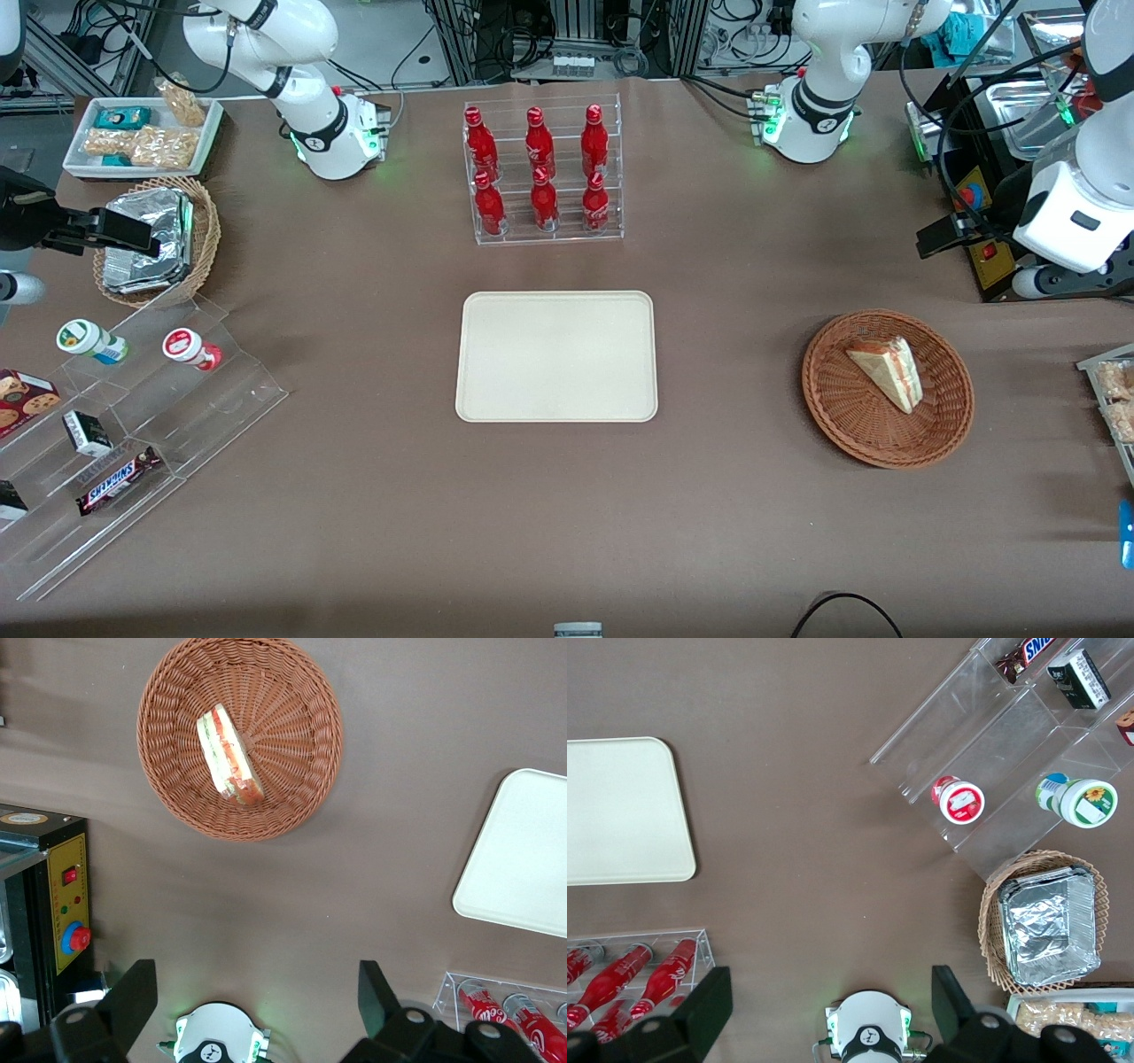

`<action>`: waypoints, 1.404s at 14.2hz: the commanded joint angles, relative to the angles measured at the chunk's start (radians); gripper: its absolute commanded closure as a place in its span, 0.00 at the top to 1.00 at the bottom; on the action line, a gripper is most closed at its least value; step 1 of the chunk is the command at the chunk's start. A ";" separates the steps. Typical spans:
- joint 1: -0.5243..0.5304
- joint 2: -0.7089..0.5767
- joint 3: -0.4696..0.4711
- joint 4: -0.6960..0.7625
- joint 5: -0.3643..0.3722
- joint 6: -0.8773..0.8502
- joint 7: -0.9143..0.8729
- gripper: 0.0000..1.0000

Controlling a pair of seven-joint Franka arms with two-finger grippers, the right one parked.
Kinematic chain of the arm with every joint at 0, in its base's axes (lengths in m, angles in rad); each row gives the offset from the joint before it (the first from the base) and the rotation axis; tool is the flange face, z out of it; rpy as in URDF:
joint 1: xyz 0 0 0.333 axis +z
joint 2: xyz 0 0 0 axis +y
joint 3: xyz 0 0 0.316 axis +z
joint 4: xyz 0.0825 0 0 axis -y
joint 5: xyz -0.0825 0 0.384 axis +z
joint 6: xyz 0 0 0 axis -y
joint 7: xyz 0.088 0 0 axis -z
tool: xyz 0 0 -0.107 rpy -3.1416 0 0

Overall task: Place sandwich from basket to tray
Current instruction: 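Move the left gripper over the wicker basket toward the sandwich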

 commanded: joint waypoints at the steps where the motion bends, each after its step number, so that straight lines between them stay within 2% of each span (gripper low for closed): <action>1: 0.001 0.009 -0.003 0.019 -0.005 -0.026 -0.008 1.00; 5: 0.007 0.018 -0.002 0.022 -0.005 -0.028 -0.011 1.00; 12: 0.052 0.165 0.009 -0.046 0.034 0.017 -0.038 1.00; 15: 0.080 0.139 0.009 -0.256 0.034 0.289 -0.042 1.00; 20: 0.080 0.145 0.031 -0.470 0.034 0.633 -0.091 1.00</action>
